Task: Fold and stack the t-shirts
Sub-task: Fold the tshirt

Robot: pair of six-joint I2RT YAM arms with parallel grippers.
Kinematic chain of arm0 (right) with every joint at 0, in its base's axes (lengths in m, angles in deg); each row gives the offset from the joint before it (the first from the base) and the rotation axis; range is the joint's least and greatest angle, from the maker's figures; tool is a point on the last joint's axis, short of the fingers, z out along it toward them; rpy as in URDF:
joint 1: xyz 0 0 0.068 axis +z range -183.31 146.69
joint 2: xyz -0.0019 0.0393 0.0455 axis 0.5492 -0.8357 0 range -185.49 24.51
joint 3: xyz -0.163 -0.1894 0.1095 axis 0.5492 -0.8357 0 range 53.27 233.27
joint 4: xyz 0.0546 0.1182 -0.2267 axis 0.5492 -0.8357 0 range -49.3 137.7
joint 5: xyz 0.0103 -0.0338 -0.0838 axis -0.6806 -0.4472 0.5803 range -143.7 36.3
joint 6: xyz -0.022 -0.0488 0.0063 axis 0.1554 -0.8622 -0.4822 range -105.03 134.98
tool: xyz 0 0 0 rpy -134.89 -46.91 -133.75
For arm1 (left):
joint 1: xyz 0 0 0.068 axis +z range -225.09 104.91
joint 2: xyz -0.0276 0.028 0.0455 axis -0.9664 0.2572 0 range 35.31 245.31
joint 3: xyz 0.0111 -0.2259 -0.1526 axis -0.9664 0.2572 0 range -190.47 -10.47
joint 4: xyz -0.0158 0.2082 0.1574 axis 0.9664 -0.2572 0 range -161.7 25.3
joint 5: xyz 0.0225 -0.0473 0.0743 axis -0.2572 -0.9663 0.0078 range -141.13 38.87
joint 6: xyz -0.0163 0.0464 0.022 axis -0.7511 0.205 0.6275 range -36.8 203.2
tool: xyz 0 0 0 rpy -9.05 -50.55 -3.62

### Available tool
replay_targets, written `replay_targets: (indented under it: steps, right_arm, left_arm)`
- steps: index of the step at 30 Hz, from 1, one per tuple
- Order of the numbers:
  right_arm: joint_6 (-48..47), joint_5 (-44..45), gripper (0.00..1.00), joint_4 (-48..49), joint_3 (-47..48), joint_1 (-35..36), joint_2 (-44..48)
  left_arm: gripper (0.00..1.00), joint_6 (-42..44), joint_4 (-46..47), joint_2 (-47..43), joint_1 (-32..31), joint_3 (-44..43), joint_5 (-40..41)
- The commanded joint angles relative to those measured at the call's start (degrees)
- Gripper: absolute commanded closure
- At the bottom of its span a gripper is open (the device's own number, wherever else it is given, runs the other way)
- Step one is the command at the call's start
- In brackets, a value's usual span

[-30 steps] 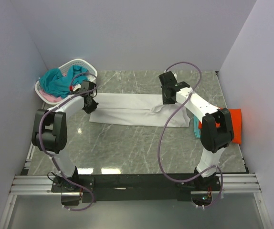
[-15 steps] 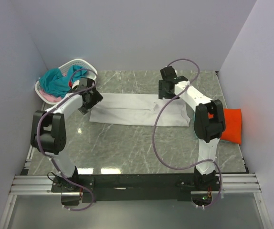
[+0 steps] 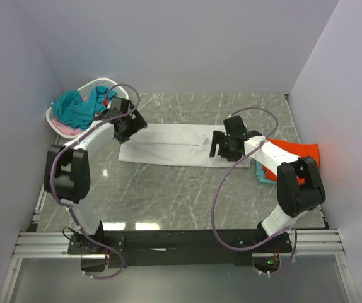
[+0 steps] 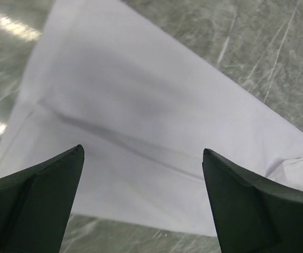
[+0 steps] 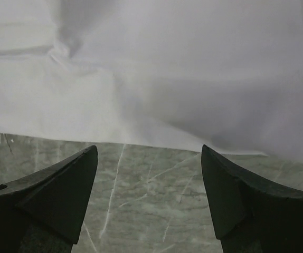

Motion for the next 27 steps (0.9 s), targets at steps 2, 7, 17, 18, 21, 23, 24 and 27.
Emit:
replay_targets:
  steps: [2,7,17,18,21,23,24,27]
  right_arm:
    - [4.91,-6.85,0.13,7.19,-2.3,-0.41,0.04]
    - [5.53,-8.0,0.13,8.59,-1.25,-2.35,-5.33]
    - [3.51,-8.07,0.12,6.4,8.41,-6.22,-16.75]
    - [3.51,-8.52,0.12,6.75,10.6,-6.22,-18.94]
    - [2.54,-9.4,0.12,5.17,16.91,-6.3,-23.6]
    - [1.49,-9.57,0.12,3.24,20.18,-6.3,-26.67]
    - [1.05,-10.19,0.12,2.8,23.24,-6.13,-27.65]
    - [0.08,-13.25,0.12,1.65,29.67,-5.95,-31.87]
  left_arm:
    - [0.0,3.19,4.35,7.21,-0.65,-7.26,-6.86]
    - [0.01,3.89,4.52,11.7,-0.65,-7.81,-8.98]
    - [0.01,1.61,10.05,6.44,-1.7,11.33,-12.66]
    - [0.01,0.65,11.28,4.25,-2.05,13.53,-13.36]
    - [0.01,-2.59,12.26,-0.75,-5.03,22.23,-14.51]
    - [0.01,-5.76,13.49,-3.92,-8.88,29.17,-14.43]
    - [0.01,-8.91,14.54,-7.6,-10.48,31.46,-14.51]
    - [0.01,-16.37,18.67,-12.97,-18.3,38.5,-13.2]
